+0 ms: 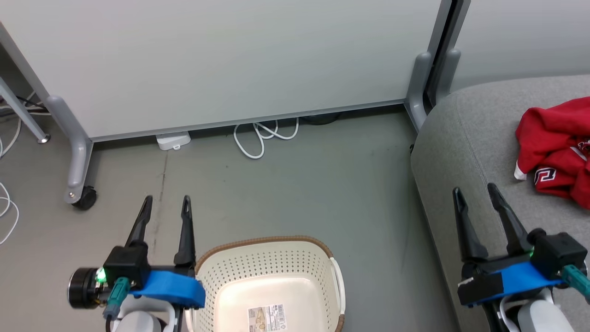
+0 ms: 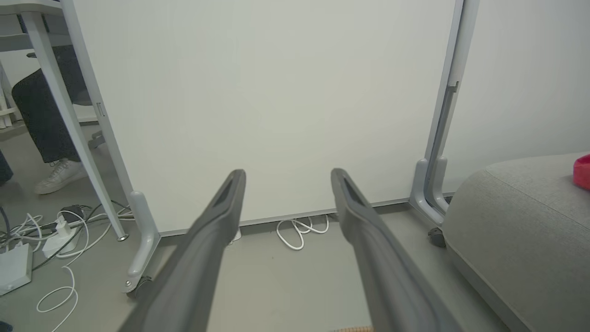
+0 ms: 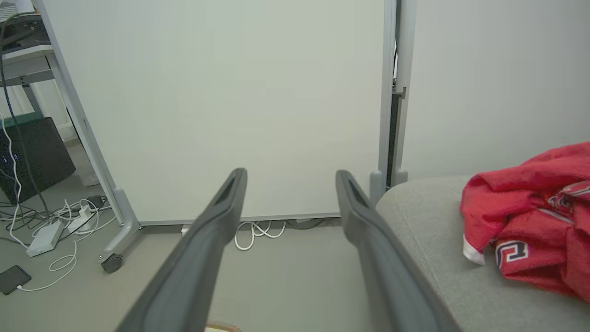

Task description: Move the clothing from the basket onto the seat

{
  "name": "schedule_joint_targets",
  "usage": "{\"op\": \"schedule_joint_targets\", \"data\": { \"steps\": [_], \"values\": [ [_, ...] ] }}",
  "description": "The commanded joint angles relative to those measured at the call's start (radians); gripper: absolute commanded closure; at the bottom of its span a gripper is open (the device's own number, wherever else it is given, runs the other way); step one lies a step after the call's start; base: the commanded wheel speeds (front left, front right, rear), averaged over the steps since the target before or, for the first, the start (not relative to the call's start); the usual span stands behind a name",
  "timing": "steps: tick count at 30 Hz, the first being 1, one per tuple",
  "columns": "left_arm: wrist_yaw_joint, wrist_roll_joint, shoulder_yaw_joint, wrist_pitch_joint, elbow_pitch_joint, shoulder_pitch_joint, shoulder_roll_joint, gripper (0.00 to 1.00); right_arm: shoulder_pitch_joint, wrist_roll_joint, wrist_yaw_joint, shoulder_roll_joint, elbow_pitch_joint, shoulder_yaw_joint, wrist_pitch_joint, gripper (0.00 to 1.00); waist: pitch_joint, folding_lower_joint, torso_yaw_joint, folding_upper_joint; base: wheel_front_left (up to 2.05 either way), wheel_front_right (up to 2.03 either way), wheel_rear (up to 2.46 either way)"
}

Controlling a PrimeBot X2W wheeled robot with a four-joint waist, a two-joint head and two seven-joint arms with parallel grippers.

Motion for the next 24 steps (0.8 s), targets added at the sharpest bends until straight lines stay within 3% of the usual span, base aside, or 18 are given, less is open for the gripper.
{"op": "schedule_joint_targets", "data": {
  "steps": [1,23,24],
  "values": [
    [-0.002,0.007,0.007,-0.004,0.000,0.006,-0.003,0.00,0.016,-0.007,0.000,0.006,0.002,-0.003,0.000,0.00,-0.004,0.0002,0.001,-0.0001,0.00,0.00,0.00],
    [-0.071,0.095,0.124,-0.004,0.029,0.078,-0.067,0.00,0.082,-0.010,0.000,0.029,0.019,-0.031,0.000,0.00,-0.028,0.0002,0.011,-0.0001,0.00,0.00,0.00],
    [-0.069,0.089,0.123,0.001,0.030,0.078,-0.068,1.00,0.070,-0.007,0.000,0.029,0.021,-0.030,0.000,1.00,-0.028,0.0002,0.011,-0.0001,0.00,0.00,0.00]
  ]
}}
